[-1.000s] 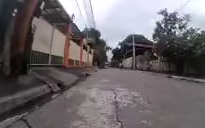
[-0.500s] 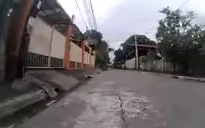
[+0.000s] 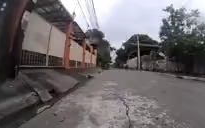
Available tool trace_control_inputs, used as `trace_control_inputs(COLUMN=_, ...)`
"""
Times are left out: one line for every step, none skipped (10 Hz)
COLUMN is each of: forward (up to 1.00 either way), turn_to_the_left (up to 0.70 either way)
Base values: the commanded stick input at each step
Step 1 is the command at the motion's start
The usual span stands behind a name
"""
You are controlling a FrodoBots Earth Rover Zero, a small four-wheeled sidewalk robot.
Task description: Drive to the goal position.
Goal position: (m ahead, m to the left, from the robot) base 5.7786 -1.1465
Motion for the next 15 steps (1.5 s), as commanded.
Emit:
trace_control_inputs(forward=0.70, turn_to_the_left=0.00)
trace_control_inputs(forward=0.70, turn_to_the_left=0.00)
trace_control_inputs(forward=0.70, turn_to_the_left=0.00)
trace_control_inputs(forward=0.70, turn_to_the_left=0.00)
trace_control_inputs(forward=0.70, turn_to_the_left=0.00)
trace_control_inputs(forward=0.70, turn_to_the_left=-0.10)
trace_control_inputs(forward=0.70, turn_to_the_left=-0.33)
trace_control_inputs(forward=0.70, turn_to_the_left=-0.35)
trace_control_inputs(forward=0.70, turn_to_the_left=-0.35)
trace_control_inputs(forward=0.70, turn_to_the_left=-0.35)
trace_control_inputs(forward=0.70, turn_to_the_left=-0.35)
trace_control_inputs(forward=0.70, turn_to_the_left=-0.35)
trace_control_inputs(forward=0.70, turn_to_the_left=-0.35)
trace_control_inputs(forward=0.70, turn_to_the_left=-0.35)
trace_control_inputs(forward=0.70, turn_to_the_left=-0.35)
